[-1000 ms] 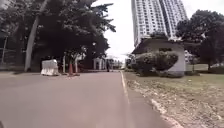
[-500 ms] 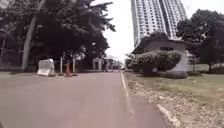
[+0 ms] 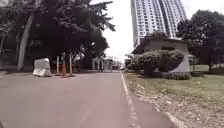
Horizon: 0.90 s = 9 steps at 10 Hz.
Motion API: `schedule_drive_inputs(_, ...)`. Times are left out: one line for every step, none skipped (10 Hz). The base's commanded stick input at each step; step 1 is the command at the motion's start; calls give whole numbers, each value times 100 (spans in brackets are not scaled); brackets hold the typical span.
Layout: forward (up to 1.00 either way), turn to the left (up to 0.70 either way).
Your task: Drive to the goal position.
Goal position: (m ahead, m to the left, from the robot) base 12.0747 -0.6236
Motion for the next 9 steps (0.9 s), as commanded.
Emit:
schedule_drive_inputs(70,0)
schedule_drive_inputs(70,0)
schedule_drive_inputs(70,0)
schedule_drive_inputs(70,0)
schedule_drive_inputs(70,0)
schedule_drive_inputs(70,0)
schedule_drive_inputs(70,-5)
schedule_drive_inputs(70,-9)
schedule_drive_inputs(70,0)
